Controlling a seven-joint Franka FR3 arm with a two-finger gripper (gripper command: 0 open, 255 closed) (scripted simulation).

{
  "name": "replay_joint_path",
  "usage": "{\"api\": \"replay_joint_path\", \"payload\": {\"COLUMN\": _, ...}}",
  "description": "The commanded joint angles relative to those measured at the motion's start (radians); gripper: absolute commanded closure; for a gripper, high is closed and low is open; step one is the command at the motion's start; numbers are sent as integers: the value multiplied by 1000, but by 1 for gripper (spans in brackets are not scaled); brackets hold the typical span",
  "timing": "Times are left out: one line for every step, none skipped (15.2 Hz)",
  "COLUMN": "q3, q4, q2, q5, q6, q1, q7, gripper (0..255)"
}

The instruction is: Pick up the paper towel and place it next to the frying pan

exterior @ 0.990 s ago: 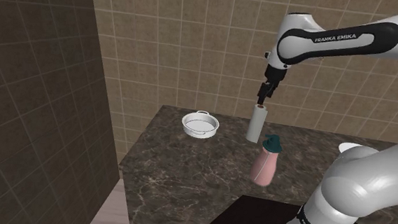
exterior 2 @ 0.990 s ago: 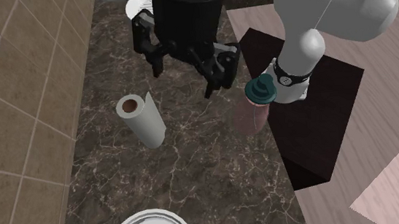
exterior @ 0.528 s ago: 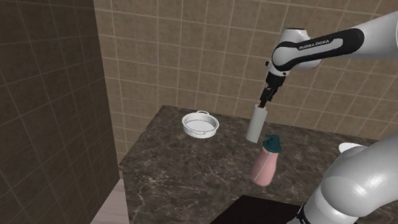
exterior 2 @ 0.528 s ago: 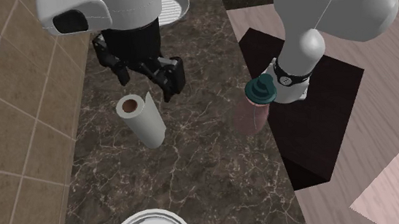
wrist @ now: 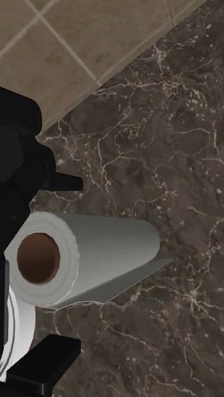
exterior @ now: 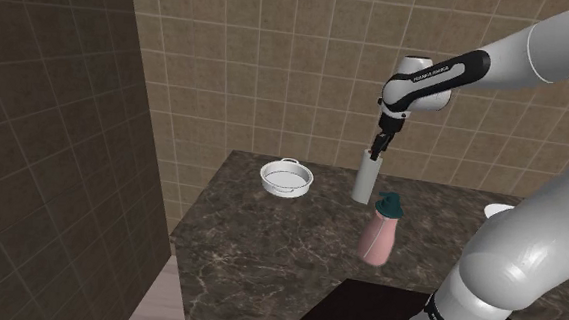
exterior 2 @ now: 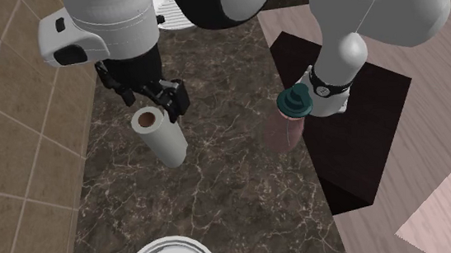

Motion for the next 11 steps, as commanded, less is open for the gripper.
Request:
{"api": "replay_joint_path", "payload": {"q3": -6, "q4": -14, "q2": 17, "q5": 5, "q6": 31, "q1": 2, "q7": -4, "gripper": 0}}
{"api": "replay_joint_path", "payload": {"q3": -11, "q4": -24, "q2": 31, "q5": 10, "q6": 54, "q1": 3, "q7": -9, "gripper": 0}}
{"api": "replay_joint_path", "payload": {"q3": -11, "q4": -24, "q2": 31, "q5": 10, "q6": 54, "q1": 3, "q7": -9, "gripper": 0}}
{"api": "replay_joint_path", "payload": {"q3": -11, "q4": -24, "q2": 31, "q5": 10, "q6": 54, "q1": 3, "q7": -9, "gripper": 0}}
{"api": "replay_joint_path", "payload": {"q3": -11, "q4": -24, "q2": 31, "q5": 10, "q6": 54, "q1": 3, "q7": -9, "gripper": 0}}
{"api": "replay_joint_path", "payload": {"q3": -11, "q4": -24, "q2": 31, "q5": 10, "q6": 54, "q1": 3, "q7": -9, "gripper": 0}}
{"api": "replay_joint_path", "payload": {"q3": -11, "q4": -24, "q2": 31, "q5": 10, "q6": 54, "q1": 3, "q7": -9, "gripper": 0}}
{"api": "replay_joint_path", "payload": {"q3": -11, "q4": -24, "q2": 31, "q5": 10, "q6": 54, "q1": 3, "q7": -9, "gripper": 0}}
{"api": "replay_joint_path", "payload": {"q3": -11, "q4": -24, "q2": 31, "q5": 10, "q6": 54, "q1": 3, "q7": -9, "gripper": 0}}
{"api": "replay_joint_path", "payload": {"q3": -11, "q4": -24, "q2": 31, "q5": 10, "q6": 54, "q1": 3, "q7": -9, "gripper": 0}}
{"api": "replay_joint_path", "payload": {"q3": -11, "q4": -24, "q2": 31, "q5": 10, "q6": 54, "q1": 3, "q7": -9, "gripper": 255}}
